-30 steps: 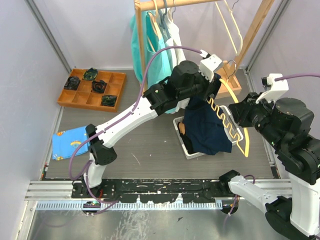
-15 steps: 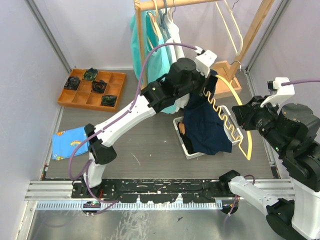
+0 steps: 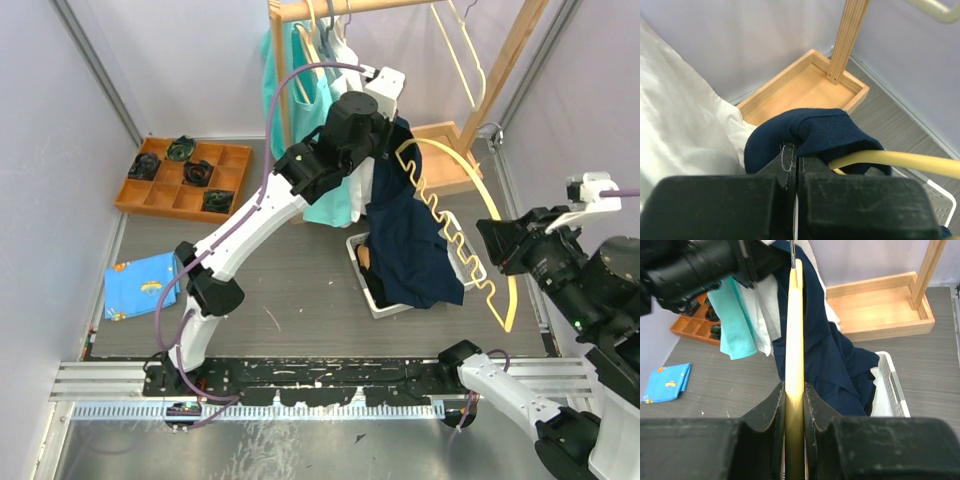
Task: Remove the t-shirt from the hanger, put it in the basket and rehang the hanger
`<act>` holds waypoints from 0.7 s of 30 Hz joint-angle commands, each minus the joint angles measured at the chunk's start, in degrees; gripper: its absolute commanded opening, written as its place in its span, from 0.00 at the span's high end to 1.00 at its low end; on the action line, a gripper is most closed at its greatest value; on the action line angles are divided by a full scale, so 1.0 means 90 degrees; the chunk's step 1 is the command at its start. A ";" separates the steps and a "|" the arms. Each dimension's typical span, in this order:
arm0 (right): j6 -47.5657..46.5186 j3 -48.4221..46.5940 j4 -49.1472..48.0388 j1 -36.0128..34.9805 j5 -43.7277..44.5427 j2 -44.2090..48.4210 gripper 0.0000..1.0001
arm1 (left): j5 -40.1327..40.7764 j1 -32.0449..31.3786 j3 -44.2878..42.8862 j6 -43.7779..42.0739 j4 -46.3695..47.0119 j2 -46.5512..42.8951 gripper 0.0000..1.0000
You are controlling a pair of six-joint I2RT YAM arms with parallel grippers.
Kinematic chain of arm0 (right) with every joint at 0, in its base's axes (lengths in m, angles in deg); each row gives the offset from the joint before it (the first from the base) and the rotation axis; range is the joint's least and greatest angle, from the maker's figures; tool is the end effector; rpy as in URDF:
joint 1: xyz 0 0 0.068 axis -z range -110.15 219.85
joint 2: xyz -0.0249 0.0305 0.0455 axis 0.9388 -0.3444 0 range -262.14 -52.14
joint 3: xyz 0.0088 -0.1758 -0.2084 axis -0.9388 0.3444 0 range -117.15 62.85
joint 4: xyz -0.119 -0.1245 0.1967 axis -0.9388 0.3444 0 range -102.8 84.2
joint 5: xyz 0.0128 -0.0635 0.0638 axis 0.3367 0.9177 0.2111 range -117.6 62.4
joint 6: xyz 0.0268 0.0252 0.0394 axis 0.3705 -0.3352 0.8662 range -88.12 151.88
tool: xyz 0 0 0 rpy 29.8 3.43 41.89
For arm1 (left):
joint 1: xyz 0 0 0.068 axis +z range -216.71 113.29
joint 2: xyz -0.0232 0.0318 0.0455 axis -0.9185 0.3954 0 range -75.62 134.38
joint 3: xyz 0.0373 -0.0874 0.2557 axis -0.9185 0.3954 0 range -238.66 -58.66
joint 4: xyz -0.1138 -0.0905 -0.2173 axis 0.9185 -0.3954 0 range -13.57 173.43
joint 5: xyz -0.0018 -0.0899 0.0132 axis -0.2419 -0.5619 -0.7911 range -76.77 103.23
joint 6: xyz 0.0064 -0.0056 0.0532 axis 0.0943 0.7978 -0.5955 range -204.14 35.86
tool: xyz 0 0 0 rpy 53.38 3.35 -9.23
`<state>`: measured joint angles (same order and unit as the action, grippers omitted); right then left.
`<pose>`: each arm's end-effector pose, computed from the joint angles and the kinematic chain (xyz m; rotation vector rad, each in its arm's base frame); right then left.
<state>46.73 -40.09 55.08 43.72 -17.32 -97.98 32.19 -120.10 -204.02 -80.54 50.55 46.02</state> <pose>0.0261 0.0058 0.5208 -0.0427 1.7694 0.3626 0.2865 -0.3663 0.4746 0.5038 1.6683 -0.4478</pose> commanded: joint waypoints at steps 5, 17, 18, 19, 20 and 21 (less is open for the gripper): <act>-0.0234 -0.0418 -0.1018 0.0013 0.0062 0.0354 0.99 | 0.0211 0.0011 -0.0040 0.0147 -0.0040 0.0225 1.00; -0.0272 -0.0451 -0.1508 0.0006 0.1167 0.0218 0.99 | -0.1968 -0.0289 0.1200 0.0124 0.0988 -0.0958 1.00; -0.0263 -0.0437 -0.1530 0.0008 0.1179 0.0147 0.99 | -0.2110 -0.0373 0.1174 0.0106 0.0984 -0.1040 1.00; -0.0250 -0.0430 -0.1540 0.0011 0.1204 0.0090 0.99 | -0.2267 -0.0450 0.1129 0.0079 0.0945 -0.1089 1.00; -0.0230 -0.0405 -0.1573 0.0006 0.1232 0.0047 0.99 | -0.2361 -0.0546 0.1091 0.0055 0.0901 -0.1128 1.00; -0.0202 -0.0370 -0.1618 0.0011 0.1255 0.0012 0.99 | -0.2440 -0.0636 0.1068 0.0055 0.0876 -0.1175 1.00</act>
<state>45.42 -43.76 47.74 43.72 -8.27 -94.97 18.55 -122.41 -193.31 -79.58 53.54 40.95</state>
